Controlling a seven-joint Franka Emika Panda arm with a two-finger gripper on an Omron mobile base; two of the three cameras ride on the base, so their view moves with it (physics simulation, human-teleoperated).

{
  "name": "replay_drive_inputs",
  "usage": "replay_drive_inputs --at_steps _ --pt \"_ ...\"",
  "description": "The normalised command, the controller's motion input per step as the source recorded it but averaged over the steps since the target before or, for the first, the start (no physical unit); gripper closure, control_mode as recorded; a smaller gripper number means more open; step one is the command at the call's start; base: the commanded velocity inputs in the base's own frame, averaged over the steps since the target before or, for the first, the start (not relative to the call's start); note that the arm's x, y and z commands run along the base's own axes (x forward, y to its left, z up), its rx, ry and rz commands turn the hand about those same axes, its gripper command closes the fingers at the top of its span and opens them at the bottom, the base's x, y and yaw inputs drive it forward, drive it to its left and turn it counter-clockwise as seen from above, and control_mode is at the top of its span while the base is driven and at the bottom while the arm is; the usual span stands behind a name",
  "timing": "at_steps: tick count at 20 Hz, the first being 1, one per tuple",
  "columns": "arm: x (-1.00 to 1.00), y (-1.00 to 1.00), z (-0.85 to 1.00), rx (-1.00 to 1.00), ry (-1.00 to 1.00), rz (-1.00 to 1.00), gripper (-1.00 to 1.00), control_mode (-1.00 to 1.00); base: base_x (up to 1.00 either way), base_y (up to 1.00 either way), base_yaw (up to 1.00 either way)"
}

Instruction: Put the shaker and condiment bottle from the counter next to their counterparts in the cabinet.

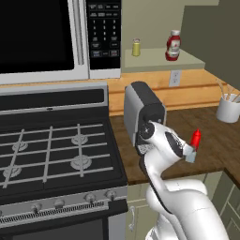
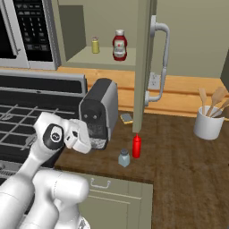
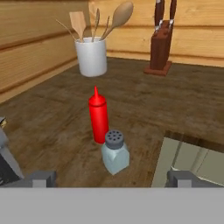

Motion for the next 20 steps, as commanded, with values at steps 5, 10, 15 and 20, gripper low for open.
replay_drive_inputs --at_steps 5,10,15,20 --pt "-0.01 -0.30 -1.00 0.00 -0.09 0.00 -1.00 -1.00 0.00 0.00 0.00" --pt "0.00 -0.37 -1.00 0.00 -0.08 0.00 -1.00 -1.00 0.00 0.00 0.00" --pt "-0.15 -0.42 -0.91 0.05 -0.04 0.00 -1.00 -1.00 0.00 0.00 0.00" --pt "-0.07 -0.25 -0.74 0.03 0.00 0.00 -1.00 -1.00 0.00 0.00 0.00"
